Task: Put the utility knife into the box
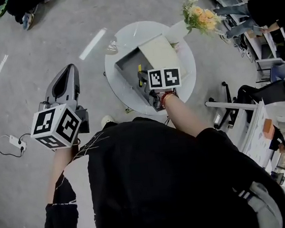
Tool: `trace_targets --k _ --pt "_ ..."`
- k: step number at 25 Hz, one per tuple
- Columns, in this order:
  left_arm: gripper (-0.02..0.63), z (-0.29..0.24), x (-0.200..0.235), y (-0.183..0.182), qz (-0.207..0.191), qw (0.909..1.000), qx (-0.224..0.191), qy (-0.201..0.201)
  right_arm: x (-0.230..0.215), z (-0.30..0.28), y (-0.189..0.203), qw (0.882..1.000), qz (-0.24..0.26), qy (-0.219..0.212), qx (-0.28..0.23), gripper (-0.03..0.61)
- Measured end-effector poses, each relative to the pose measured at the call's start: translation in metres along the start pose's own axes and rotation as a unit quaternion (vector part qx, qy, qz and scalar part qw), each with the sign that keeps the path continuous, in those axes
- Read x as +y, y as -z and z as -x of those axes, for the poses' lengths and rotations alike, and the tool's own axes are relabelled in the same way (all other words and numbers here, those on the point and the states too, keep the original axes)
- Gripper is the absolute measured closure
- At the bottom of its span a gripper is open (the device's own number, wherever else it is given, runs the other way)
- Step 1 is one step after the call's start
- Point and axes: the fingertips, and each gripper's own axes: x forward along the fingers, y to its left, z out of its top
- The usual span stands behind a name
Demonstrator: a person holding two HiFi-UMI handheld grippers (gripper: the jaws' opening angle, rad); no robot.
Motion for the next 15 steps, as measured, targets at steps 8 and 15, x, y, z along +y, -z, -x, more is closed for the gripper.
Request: trace_targets --k 8,15 --pt "0.603 0.010 0.009 -0.003 0.001 0.9997 -0.010 -0.020 -0.008 -0.009 0.010 1.000 -0.018 0.001 0.019 0.549" --pt "0.603 0.019 0.013 -0.002 -0.001 0.9993 -0.013 -0.036 -0.015 -0.013 0.020 0.999 -0.025 0.006 0.033 0.549"
